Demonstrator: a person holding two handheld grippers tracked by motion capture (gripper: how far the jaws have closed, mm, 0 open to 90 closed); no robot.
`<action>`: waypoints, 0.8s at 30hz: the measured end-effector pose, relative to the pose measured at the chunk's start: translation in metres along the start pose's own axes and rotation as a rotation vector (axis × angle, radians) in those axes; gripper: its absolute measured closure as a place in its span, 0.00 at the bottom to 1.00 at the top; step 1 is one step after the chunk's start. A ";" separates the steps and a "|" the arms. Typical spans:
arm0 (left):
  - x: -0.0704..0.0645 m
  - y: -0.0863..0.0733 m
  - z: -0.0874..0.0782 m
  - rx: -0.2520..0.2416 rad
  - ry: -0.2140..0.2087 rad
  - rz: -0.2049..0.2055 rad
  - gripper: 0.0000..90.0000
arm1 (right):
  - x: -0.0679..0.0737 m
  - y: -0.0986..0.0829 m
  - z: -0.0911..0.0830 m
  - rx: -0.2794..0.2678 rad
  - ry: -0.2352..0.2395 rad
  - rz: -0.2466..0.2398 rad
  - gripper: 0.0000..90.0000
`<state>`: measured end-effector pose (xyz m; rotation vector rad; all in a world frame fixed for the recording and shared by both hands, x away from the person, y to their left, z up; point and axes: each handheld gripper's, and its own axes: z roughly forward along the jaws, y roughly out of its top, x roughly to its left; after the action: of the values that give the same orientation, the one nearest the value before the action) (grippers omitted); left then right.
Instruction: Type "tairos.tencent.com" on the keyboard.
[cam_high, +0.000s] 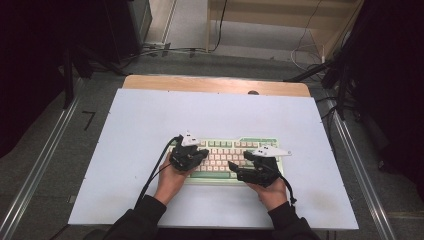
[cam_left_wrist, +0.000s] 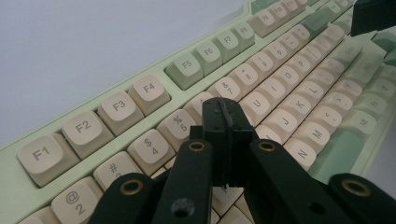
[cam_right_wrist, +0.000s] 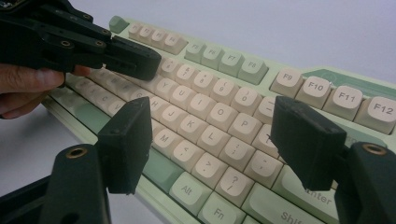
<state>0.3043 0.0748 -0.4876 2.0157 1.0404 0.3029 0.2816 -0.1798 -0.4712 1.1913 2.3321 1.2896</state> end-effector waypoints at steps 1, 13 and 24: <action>0.000 0.000 0.001 0.007 0.002 0.003 1.00 | 0.000 0.000 0.000 -0.001 -0.001 0.000 0.31; 0.007 0.006 -0.028 -0.129 -0.025 -0.049 0.76 | -0.001 0.001 -0.003 -0.011 -0.002 0.003 0.32; 0.037 -0.020 -0.066 -0.231 0.014 -0.137 0.41 | -0.002 0.001 -0.004 -0.017 -0.006 0.000 0.31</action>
<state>0.2811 0.1464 -0.4671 1.7308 1.0943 0.3483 0.2812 -0.1836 -0.4687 1.1890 2.3122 1.3013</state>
